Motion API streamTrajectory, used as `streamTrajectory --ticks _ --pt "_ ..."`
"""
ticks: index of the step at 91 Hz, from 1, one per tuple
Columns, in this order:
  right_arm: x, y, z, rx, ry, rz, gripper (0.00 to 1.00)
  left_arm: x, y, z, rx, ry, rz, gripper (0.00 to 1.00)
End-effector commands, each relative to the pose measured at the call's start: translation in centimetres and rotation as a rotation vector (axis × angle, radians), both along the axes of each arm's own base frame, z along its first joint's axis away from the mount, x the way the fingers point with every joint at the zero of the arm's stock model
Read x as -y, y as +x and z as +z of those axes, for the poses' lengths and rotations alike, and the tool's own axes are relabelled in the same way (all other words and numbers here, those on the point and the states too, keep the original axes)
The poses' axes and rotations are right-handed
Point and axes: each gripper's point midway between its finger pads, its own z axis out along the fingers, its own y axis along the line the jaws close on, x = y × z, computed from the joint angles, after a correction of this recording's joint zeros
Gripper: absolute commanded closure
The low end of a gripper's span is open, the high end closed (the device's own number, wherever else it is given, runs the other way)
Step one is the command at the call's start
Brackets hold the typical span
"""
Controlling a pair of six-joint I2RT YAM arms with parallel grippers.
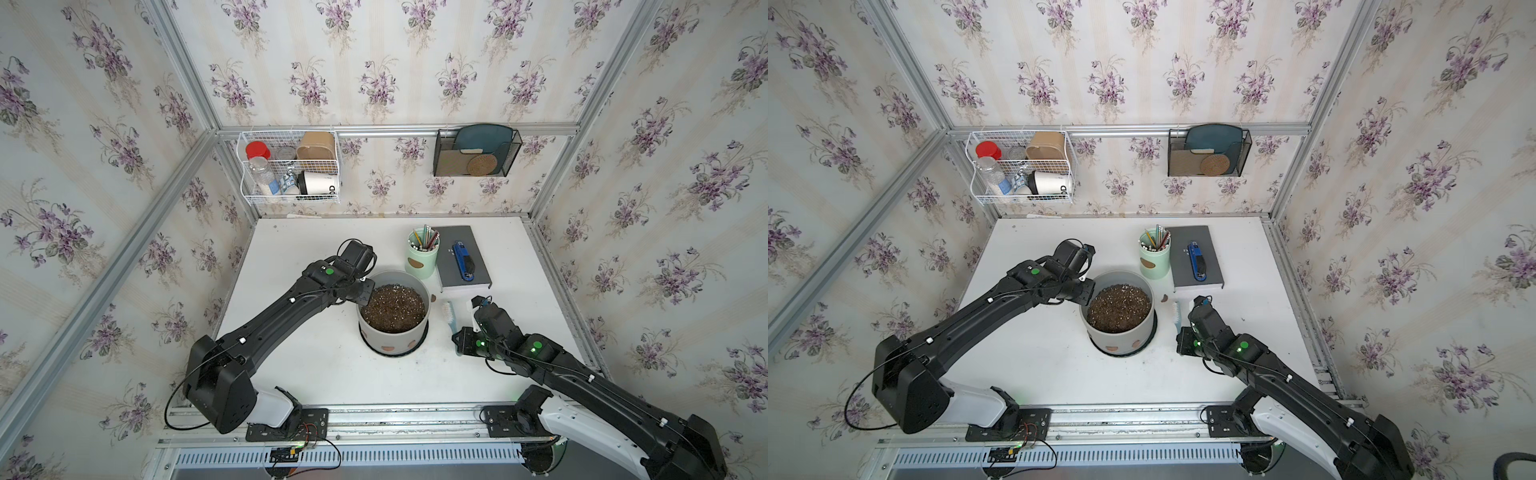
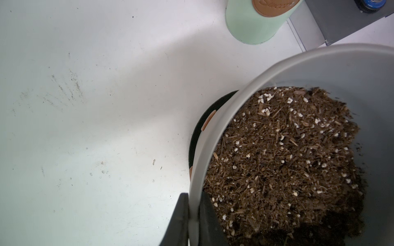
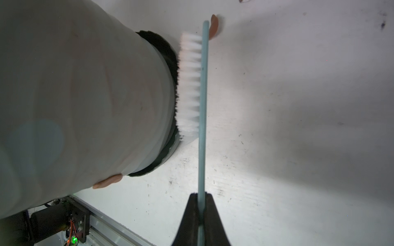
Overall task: Scrub the dried mud off the ceramic pot
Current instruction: Brush off the soil from the pot, then rotate the pot on the tray.
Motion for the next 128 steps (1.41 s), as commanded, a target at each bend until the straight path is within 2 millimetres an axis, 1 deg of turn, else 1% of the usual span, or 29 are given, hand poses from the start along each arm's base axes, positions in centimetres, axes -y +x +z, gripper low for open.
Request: streamTrajectory --ticks 1,11,17,19,25,26,35,42,47,49,53,60,67,71,76,80,81,89,94,108,119,128 --pt "1.2 0.0 -0.7 -0.008 -0.065 -0.024 1.00 -3.8 -1.7 -1.8 -0.070 0.173 0.062 1.00" --pt "1.2 0.0 -0.6 0.001 -0.074 -0.011 1.00 -5.6 -2.4 -2.1 -0.105 0.202 0.140 1.00" --pt "1.1 0.0 -0.3 0.014 -0.065 -0.005 1.00 -5.9 -2.9 -2.2 -0.121 0.193 0.160 1.00" --pt "1.0 0.0 -0.2 0.018 -0.059 -0.003 1.00 -6.0 -3.2 -1.6 -0.106 0.174 0.161 1.00" --pt "0.6 0.1 0.3 0.032 -0.030 0.003 1.00 -5.8 -3.3 -0.9 -0.088 0.142 0.163 1.00" --pt "0.6 0.1 0.4 0.034 -0.025 0.005 1.00 -5.6 -3.2 -0.8 -0.084 0.135 0.160 0.98" --pt "-0.1 0.2 0.9 0.047 0.015 0.020 1.00 -4.1 -2.5 0.1 -0.056 0.062 0.124 0.73" --pt "-0.6 0.3 1.1 0.054 0.030 0.029 1.00 -2.7 -1.3 0.9 -0.024 0.017 0.087 0.61" --pt "-0.8 0.3 1.1 0.053 0.034 0.035 1.00 -2.1 -0.4 1.1 -0.007 0.011 0.077 0.56" --pt "-0.9 0.3 1.1 0.054 0.035 0.037 1.00 -1.8 -0.1 1.5 0.006 0.004 0.069 0.55" --pt "-1.1 0.3 1.1 0.052 0.036 0.042 1.00 -1.2 0.7 0.8 -0.008 0.017 0.056 0.54" --pt "-1.4 0.1 1.0 0.049 0.035 0.048 1.00 -0.7 1.9 0.5 -0.005 0.041 0.038 0.53" --pt "-1.5 -0.2 0.9 0.048 0.035 0.052 1.00 -0.7 2.8 0.1 -0.007 0.084 0.034 0.53" --pt "-1.6 -0.3 0.9 0.046 0.039 0.052 1.00 -0.9 3.2 0.0 -0.008 0.107 0.036 0.55" --pt "-1.7 -0.4 0.9 0.045 0.043 0.052 1.00 -1.1 3.4 -0.2 -0.006 0.124 0.038 0.60" --pt "-1.7 -0.5 0.8 0.042 0.048 0.051 1.00 -1.3 3.5 -0.2 -0.007 0.129 0.044 0.67" --pt "-1.7 -0.5 0.9 0.043 0.050 0.050 1.00 -1.4 3.4 -0.3 -0.011 0.133 0.046 0.67" --pt "-1.9 -0.6 0.9 0.043 0.059 0.054 1.00 -2.2 2.9 -0.1 -0.026 0.145 0.071 0.90" --pt "-2.0 -0.5 1.0 0.042 0.060 0.053 1.00 -2.7 2.3 0.0 -0.037 0.153 0.084 1.00" --pt "-1.6 -0.3 0.3 0.024 0.031 0.017 1.00 -4.3 0.3 0.6 -0.057 0.166 0.118 1.00" --pt "-1.2 -0.2 -0.5 0.010 -0.003 -0.017 1.00 -4.2 -1.4 0.7 -0.095 0.116 0.108 1.00" --pt "-1.3 -0.2 -0.8 0.012 -0.037 -0.026 1.00 -4.2 -2.4 0.2 -0.132 0.092 0.138 1.00"
